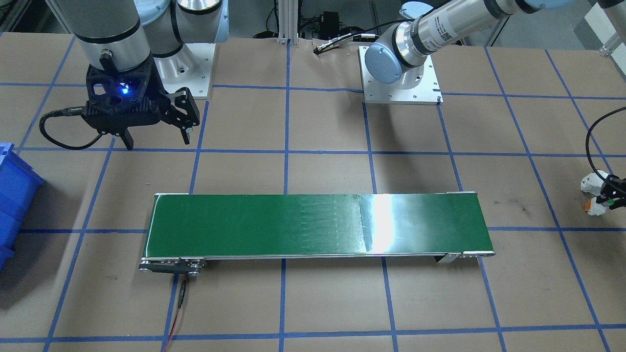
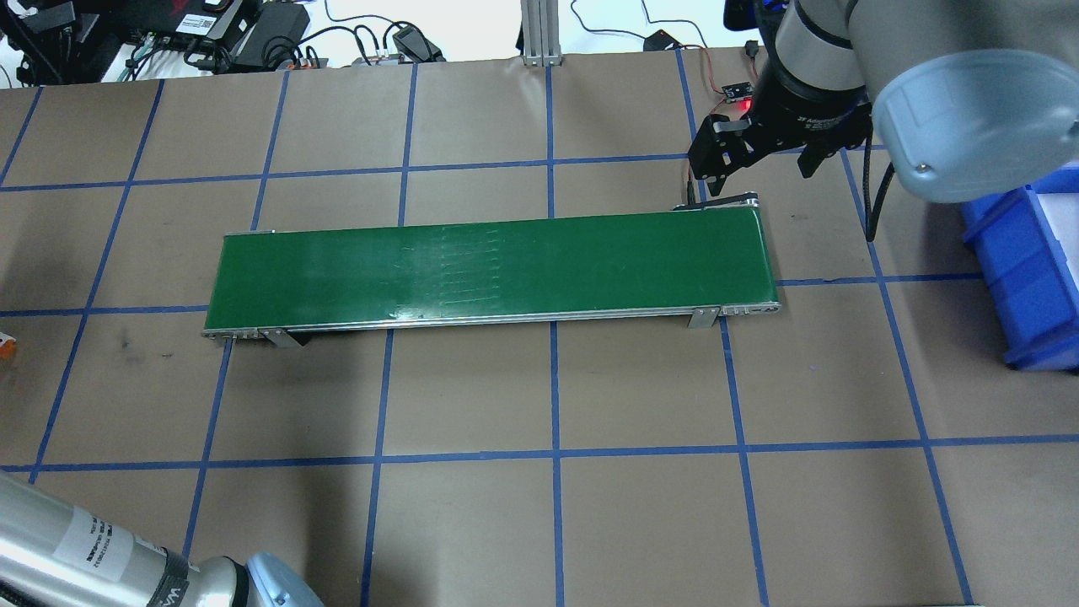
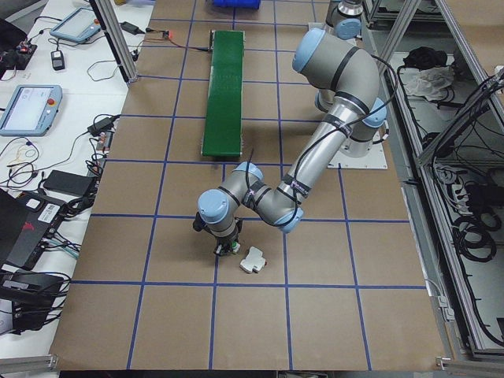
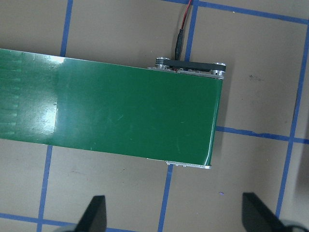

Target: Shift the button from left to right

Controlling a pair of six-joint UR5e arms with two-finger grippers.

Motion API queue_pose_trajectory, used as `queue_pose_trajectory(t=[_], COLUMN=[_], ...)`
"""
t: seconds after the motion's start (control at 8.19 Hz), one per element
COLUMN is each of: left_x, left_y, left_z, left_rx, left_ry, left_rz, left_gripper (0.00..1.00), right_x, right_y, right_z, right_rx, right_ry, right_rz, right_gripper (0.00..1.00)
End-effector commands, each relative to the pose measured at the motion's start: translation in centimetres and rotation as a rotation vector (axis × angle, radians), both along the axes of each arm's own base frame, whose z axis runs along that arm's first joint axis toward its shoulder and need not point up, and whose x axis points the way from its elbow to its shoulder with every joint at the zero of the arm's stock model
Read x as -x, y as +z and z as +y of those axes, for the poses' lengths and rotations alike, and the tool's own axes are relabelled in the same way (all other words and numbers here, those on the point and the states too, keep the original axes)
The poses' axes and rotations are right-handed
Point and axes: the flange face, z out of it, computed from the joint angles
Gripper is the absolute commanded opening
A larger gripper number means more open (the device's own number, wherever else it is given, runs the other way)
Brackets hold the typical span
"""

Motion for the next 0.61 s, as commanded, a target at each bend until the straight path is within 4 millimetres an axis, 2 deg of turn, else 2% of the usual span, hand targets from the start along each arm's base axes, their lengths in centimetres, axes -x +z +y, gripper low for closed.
queue_pose_trajectory(t=[0.0, 0.24, 0.37, 0.49], left_x=[1.2, 5.2, 9.2, 14.6], left_y=[3.8, 9.4, 12.9, 16.9], left_z=[0.9, 1.4, -0.5, -2.2], left_rx=[-0.017, -0.006, 0.055, 0.106], left_ry=[0.031, 0.182, 0.215, 0.242], left_rz=[0.014, 0.052, 0.037, -0.006], left_gripper=[0.01, 0.01, 0.01, 0.01], right_x=[0.0, 0.0, 0.0, 0.1], right_y=[-0.2, -0.1, -0.1, 0.0], right_z=[0.0, 0.0, 0.0, -0.1], right_rx=[-0.009, -0.007, -0.003, 0.002], right_ry=[0.002, 0.006, 0.008, 0.006], right_rz=[0.003, 0.005, 0.004, 0.004], right_gripper=[1.0, 1.0, 1.0, 1.0])
